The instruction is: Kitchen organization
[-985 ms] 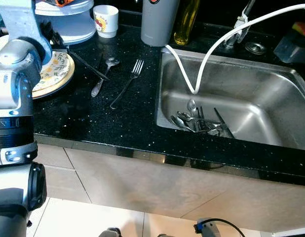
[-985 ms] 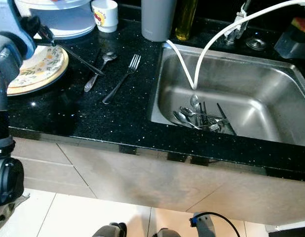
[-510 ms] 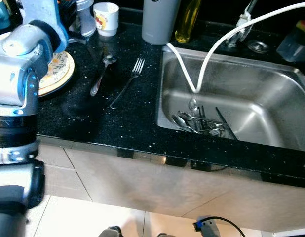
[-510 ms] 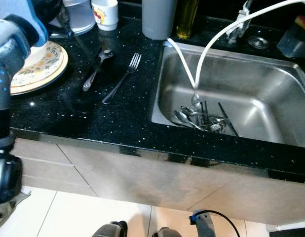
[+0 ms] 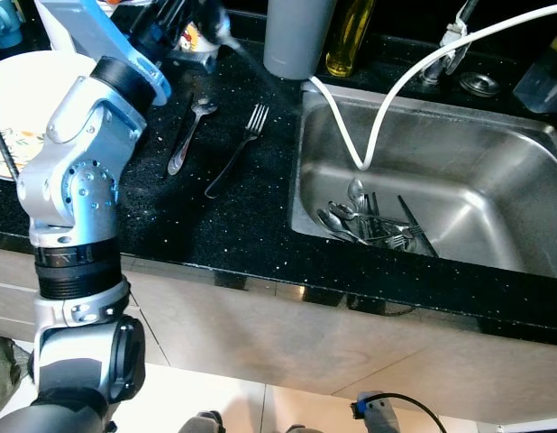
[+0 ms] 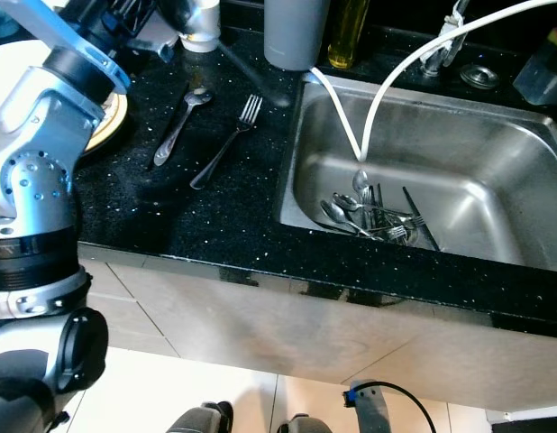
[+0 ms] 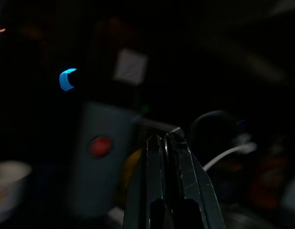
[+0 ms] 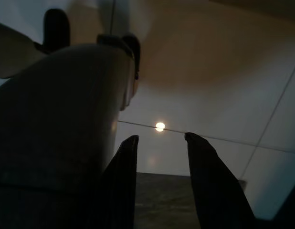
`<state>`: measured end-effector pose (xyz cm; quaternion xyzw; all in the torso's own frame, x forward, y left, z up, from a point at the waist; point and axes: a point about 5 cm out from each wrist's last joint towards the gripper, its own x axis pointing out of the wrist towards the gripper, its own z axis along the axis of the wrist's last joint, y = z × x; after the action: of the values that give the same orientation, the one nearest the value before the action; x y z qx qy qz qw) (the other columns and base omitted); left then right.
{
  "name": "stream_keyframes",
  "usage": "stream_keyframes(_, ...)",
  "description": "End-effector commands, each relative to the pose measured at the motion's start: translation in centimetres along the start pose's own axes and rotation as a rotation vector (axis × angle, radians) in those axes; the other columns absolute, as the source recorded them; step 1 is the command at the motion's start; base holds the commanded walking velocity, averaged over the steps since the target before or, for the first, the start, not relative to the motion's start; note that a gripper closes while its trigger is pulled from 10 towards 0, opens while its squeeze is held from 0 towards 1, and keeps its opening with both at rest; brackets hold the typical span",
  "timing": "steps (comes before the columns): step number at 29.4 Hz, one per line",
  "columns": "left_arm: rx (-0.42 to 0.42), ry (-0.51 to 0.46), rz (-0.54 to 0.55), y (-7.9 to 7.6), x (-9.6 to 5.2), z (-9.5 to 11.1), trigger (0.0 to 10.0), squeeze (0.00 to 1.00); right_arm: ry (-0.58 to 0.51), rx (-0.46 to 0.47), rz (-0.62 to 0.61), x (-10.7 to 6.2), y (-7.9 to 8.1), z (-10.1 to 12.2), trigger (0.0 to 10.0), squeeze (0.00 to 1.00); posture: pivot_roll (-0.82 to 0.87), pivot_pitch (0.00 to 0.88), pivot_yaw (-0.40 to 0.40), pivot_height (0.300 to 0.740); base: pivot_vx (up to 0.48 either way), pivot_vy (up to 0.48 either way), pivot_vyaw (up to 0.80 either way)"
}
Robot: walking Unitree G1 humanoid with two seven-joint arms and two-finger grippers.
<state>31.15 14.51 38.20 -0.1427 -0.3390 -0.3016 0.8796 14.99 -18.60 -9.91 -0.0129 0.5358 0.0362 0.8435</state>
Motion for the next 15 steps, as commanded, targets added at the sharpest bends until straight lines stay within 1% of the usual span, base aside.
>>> stream_keyframes(1, -0.057, -0.032, -0.057, -0.9, 0.2, -0.1, 10.0, 0.0, 0.05, 0.026, -0.002, -0.2, -0.1, -1.5, 10.0, 0.0, 0.07, 0.114, -0.066, 0.74, 0.0, 0.0, -0.8)
stream_keyframes(3, -0.071, -0.046, -0.074, -0.9, 0.2, -0.2, 10.0, 0.0, 0.052, 0.02, -0.002, -0.2, -0.2, -1.6, 10.0, 0.0, 0.07, 0.11, -0.067, 0.74, 0.0, 0.0, -0.8)
stream_keyframes(4, -0.082, -0.064, -0.132, -1.3, 0.3, -0.4, 10.0, 0.0, 0.058, 0.013, -0.005, -0.2, -0.3, -1.7, 10.0, 0.0, 0.07, 0.106, -0.064, 0.74, 0.0, 0.0, -0.8)
stream_keyframes(6, -0.082, -0.064, -0.132, -1.3, 0.3, -0.4, 10.0, 0.0, 0.058, 0.013, -0.005, -0.2, -0.3, -1.7, 10.0, 0.0, 0.07, 0.106, -0.064, 0.74, 0.0, 0.0, -0.8)
stream_keyframes(7, -0.091, -0.072, -0.164, -1.5, 0.2, -0.5, 10.0, 0.0, 0.06, 0.012, -0.006, -0.2, -0.3, -1.8, 10.0, 0.0, 0.07, 0.106, -0.064, 0.74, 0.0, 0.0, -0.8)
stream_keyframes(9, -0.081, -0.053, -0.209, -1.8, 0.4, -0.8, 10.0, 0.0, 0.064, 0.012, -0.01, -0.3, -0.4, -1.9, 10.0, 0.0, 0.06, 0.106, -0.056, 0.74, 0.0, 0.0, -0.8)
stream_keyframes(10, -0.062, -0.036, -0.209, -1.7, 0.5, -1.0, 10.0, 0.0, 0.065, 0.012, -0.013, -0.3, -0.4, -2.0, 10.0, 0.0, 0.06, 0.108, -0.054, 0.74, 0.0, 0.0, -0.8)
stream_keyframes(13, -0.047, -0.021, -0.208, -1.4, 0.6, -1.2, 10.0, 0.0, 0.067, 0.012, -0.016, -0.3, -0.4, -2.1, 10.0, 0.0, 0.06, 0.109, -0.054, 0.74, 0.0, 0.0, -0.8)
stream_keyframes(14, -0.02, 0.002, -0.196, -1.0, 0.9, -1.5, 10.0, 0.0, 0.068, 0.012, -0.019, -0.3, -0.4, -2.1, 10.0, 0.0, 0.06, 0.113, -0.053, 0.74, 0.0, 0.0, -0.8)
stream_keyframes(15, -0.02, 0.002, -0.196, -1.0, 0.9, -1.5, 10.0, 0.0, 0.068, 0.012, -0.019, -0.3, -0.4, -2.1, 10.0, 0.0, 0.06, 0.113, -0.053, 0.74, 0.0, 0.0, -0.8)
